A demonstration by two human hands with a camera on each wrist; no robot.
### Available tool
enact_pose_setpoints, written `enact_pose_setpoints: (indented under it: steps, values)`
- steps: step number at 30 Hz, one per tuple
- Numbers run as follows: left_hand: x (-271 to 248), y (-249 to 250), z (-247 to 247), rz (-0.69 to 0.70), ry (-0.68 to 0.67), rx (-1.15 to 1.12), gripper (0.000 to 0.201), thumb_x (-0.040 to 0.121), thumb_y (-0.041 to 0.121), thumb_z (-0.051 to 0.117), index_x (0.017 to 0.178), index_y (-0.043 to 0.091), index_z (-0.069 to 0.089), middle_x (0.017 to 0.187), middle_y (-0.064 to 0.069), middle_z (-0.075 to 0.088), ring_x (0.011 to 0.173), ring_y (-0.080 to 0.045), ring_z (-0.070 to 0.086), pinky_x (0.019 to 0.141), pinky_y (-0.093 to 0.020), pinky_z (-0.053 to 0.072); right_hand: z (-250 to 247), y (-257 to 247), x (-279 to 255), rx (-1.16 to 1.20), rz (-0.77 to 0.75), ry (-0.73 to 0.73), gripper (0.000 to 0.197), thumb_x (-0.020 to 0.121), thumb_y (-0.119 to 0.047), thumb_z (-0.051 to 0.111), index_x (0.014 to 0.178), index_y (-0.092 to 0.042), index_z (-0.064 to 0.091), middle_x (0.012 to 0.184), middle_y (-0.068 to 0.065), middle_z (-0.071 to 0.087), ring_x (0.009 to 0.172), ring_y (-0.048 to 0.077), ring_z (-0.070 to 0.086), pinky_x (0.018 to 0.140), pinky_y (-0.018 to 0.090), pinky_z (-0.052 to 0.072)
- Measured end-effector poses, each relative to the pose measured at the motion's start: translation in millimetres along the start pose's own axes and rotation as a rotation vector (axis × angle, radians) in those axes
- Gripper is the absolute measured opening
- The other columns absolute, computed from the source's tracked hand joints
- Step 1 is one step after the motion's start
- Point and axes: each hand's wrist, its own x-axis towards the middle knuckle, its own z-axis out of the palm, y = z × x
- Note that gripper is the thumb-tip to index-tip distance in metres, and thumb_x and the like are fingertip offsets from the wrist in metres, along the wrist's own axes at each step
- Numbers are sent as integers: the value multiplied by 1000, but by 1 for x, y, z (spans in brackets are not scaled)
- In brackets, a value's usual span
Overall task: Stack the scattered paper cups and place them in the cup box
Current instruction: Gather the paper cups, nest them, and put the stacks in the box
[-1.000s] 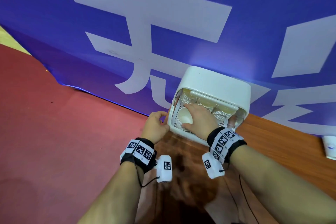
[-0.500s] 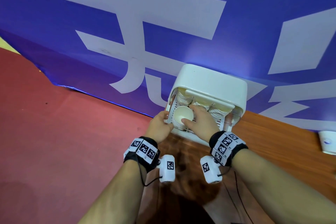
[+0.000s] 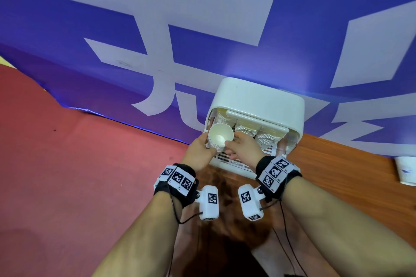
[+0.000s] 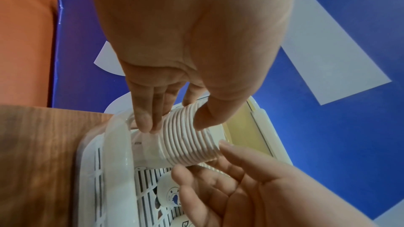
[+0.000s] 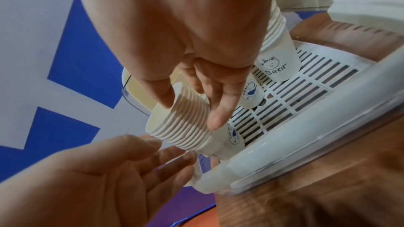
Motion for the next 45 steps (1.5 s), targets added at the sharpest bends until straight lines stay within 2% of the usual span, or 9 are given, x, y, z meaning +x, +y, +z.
enact_pose_setpoints:
  steps: [5, 12, 17, 20, 24, 26, 29, 34, 45]
  values:
    - [4, -2, 2, 16, 3, -36, 55, 80, 14, 70, 130, 28, 55, 115, 4, 67, 109, -13, 62, 96, -35, 51, 0, -2, 3, 30, 4, -9, 31, 96, -13, 57, 126, -6, 56, 96, 7, 65, 80, 15, 63, 81, 41, 58]
    - [-6, 6, 1, 0, 43, -4, 53, 81, 15, 68, 131, 28, 55, 120, 7, 64, 112, -11, 58, 95, -30, 46, -7, -7, -10, 26, -1, -32, 34, 95, -17, 58, 128, -9, 57, 90, -4, 62, 91, 16, 61, 78, 35, 54]
    - [-31, 22, 0, 16, 165, 50, 50, 81, 12, 61, 130, 16, 56, 119, -2, 64, 97, -16, 63, 95, -39, 50, -27, -9, -33, -20, -28, 21, 50, 94, -18, 61, 137, 2, 48, 112, 23, 62, 96, 26, 61, 87, 42, 55]
    - [-50, 29, 7, 35, 227, 64, 48, 84, 9, 61, 131, 16, 55, 118, -1, 63, 91, -15, 64, 93, -38, 52, -44, -5, -54, -22, -61, 37, 47, 95, -20, 60, 139, -8, 51, 112, 8, 63, 97, 22, 62, 83, 35, 56]
    - [-79, 46, 31, 76, 229, 111, 47, 87, 10, 60, 133, 14, 53, 123, -9, 60, 107, -29, 60, 95, -39, 48, -75, 6, -88, -38, -129, 106, 38, 94, -21, 60, 132, -16, 56, 110, 3, 64, 91, 20, 64, 78, 35, 56]
    - [-91, 57, 48, 115, 234, 157, 45, 87, 12, 60, 132, 16, 54, 123, -6, 60, 105, -22, 59, 94, -34, 48, -94, 15, -108, -48, -171, 150, 36, 94, -22, 61, 129, -16, 59, 108, -1, 64, 94, 16, 63, 83, 37, 55]
    - [-105, 74, 85, 181, 217, 215, 42, 86, 13, 61, 127, 18, 57, 118, -3, 62, 104, -17, 59, 94, -33, 47, -127, 33, -138, -78, -224, 209, 35, 93, -22, 63, 127, -18, 60, 113, -3, 64, 103, 14, 61, 94, 36, 51]
    - [-124, 103, 172, 257, 142, 250, 36, 86, 9, 61, 120, 15, 61, 114, -1, 64, 102, -18, 59, 90, -27, 44, -197, 80, -196, -70, -206, 297, 33, 90, -29, 65, 122, -28, 60, 113, -6, 65, 104, 12, 62, 93, 36, 52]
    - [-175, 146, 444, 367, -161, 417, 36, 87, 18, 64, 123, 20, 61, 122, 3, 58, 102, -14, 57, 93, -28, 44, -392, 242, -337, 68, -73, 556, 32, 90, -24, 67, 121, -22, 61, 112, -2, 63, 107, 12, 59, 97, 29, 45]
